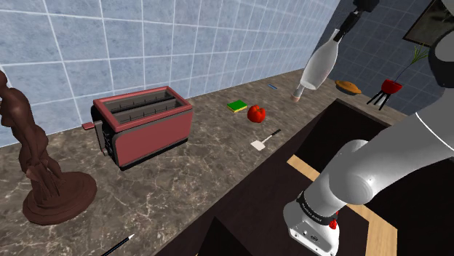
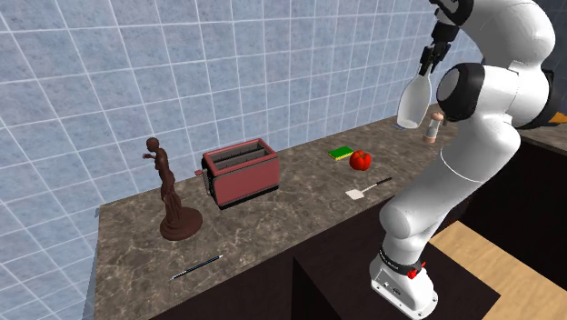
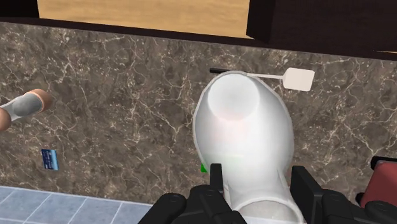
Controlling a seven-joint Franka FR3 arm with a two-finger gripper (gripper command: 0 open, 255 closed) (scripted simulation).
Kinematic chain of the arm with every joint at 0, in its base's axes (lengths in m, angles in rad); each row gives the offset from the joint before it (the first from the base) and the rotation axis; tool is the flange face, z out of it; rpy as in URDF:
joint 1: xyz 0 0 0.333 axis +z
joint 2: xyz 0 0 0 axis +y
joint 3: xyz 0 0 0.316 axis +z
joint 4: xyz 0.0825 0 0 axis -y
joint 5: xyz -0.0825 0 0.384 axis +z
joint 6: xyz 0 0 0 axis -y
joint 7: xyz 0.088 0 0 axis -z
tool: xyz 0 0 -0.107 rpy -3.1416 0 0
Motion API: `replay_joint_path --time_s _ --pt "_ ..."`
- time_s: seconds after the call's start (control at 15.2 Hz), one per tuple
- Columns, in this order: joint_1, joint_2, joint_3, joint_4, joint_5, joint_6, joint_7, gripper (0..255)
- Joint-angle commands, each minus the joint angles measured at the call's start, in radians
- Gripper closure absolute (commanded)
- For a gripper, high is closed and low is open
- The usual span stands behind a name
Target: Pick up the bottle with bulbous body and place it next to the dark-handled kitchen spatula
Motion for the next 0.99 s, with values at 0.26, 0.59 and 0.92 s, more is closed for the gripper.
replay_joint_path --time_s 0.26,0.59,0.92 --pt "-0.065 0.344 -0.306 0.256 0.289 -0.060 -0.296 255" --pt "-0.565 0.732 -0.277 0.688 0.701 -0.265 -0.473 255" --pt "-0.497 0.705 -0.295 0.565 0.653 -0.179 -0.500 255"
